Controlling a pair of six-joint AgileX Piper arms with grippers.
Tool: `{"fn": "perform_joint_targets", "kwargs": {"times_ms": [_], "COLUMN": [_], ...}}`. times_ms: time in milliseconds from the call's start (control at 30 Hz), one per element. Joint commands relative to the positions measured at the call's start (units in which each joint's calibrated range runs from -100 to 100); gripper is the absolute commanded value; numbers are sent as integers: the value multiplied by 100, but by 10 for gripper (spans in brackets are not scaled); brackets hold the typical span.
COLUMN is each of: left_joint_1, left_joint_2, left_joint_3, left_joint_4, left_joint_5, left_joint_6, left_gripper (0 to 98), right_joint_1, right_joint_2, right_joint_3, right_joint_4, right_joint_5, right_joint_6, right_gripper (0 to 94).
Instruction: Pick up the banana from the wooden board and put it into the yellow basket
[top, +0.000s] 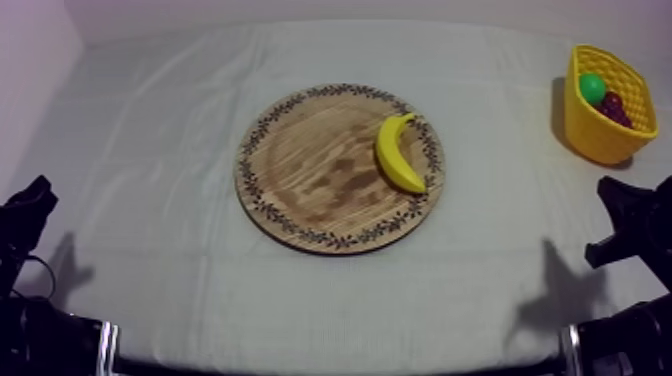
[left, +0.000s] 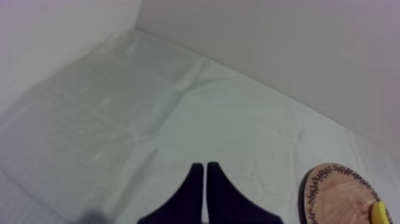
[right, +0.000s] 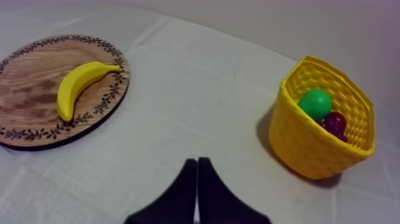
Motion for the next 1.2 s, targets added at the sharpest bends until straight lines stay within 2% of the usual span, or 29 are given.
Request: {"fn": "perform_joint_targets", "kwargs": {"times_ms": [0,1167], "left_joint_1": [-1,-1], "left_joint_2": [4,4], "left_joint_3": [0,0], "left_joint_4": [-2,-2], "left_joint_5": [0,0], "left_joint_6": [-2,-1], "left_gripper": [1,1], "right_joint_1": [-10,-147], "right_joint_2": [-3,-8], "right_joint_3": [-2,-2], "right_joint_4": [1,1], "right_joint_5": [1,1], "right_joint_6": [-1,-65], "right_gripper": [4,7]}}
